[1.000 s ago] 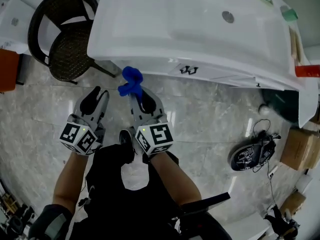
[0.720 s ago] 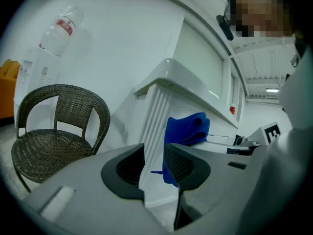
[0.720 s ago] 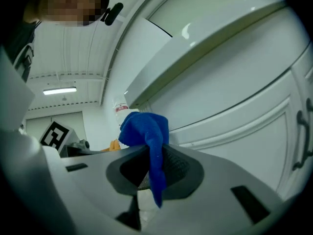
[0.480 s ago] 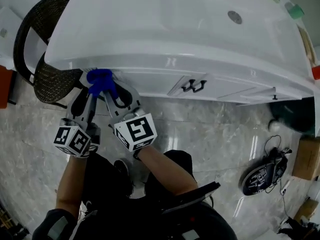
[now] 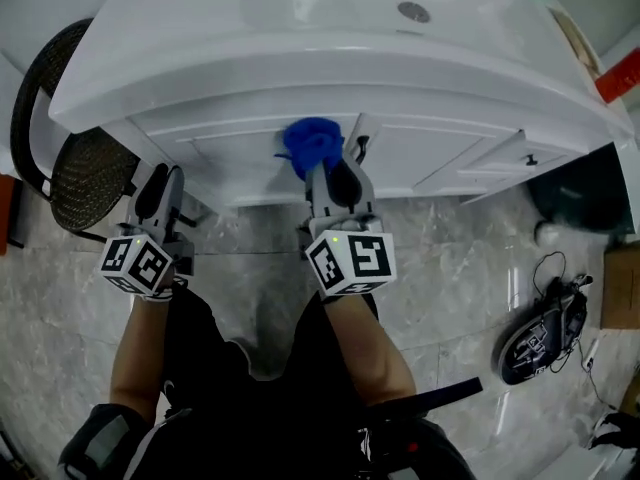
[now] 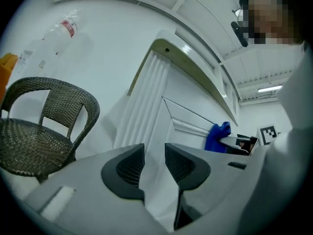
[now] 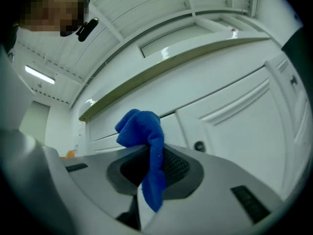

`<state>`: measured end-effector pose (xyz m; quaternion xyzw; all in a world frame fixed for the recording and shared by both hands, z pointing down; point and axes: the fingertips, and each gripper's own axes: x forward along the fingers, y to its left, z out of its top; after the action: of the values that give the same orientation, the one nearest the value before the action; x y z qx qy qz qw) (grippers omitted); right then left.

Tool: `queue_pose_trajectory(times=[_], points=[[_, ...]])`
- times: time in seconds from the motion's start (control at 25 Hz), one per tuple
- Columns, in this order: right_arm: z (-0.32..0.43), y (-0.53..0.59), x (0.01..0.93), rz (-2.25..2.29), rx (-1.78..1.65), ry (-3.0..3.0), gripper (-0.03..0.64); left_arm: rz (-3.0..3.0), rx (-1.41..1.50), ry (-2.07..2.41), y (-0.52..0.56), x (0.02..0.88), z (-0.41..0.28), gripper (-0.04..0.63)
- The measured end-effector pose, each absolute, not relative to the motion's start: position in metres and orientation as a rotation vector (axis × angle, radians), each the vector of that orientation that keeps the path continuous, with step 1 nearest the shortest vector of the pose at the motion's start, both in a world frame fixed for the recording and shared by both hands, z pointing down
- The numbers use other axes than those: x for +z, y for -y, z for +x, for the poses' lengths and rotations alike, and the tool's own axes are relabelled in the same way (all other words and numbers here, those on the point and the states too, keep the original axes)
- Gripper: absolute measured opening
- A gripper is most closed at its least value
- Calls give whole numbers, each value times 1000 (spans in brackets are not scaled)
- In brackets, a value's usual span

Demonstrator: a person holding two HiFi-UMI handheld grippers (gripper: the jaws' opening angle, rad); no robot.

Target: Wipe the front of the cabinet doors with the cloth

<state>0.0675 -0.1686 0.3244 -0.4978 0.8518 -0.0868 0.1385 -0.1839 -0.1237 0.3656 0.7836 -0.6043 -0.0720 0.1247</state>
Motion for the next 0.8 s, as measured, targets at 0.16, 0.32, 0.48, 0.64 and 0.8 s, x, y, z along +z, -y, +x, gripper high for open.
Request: queue_pose_trajectory(times=[0.16,0.32,0.48,0.64,0.8], points=[[130,175,330,-1596,-256,-2361,57,2296,-249,1716,118,371,-174,132],[152,171,324,-1664,-244,-2296,57,2286,-262,1706,114,378,-182,132],[112,145,301,-1529,-234,-2346,57,2264,-298,1714,105,379,-191,132],[13,115,298,-1192,-301,-2494,57,2232,-295,1707,90,389,-203,132],[-76,95,317,-917,-418,-2631,57,2214,-251,1747,69,399,-223,132]])
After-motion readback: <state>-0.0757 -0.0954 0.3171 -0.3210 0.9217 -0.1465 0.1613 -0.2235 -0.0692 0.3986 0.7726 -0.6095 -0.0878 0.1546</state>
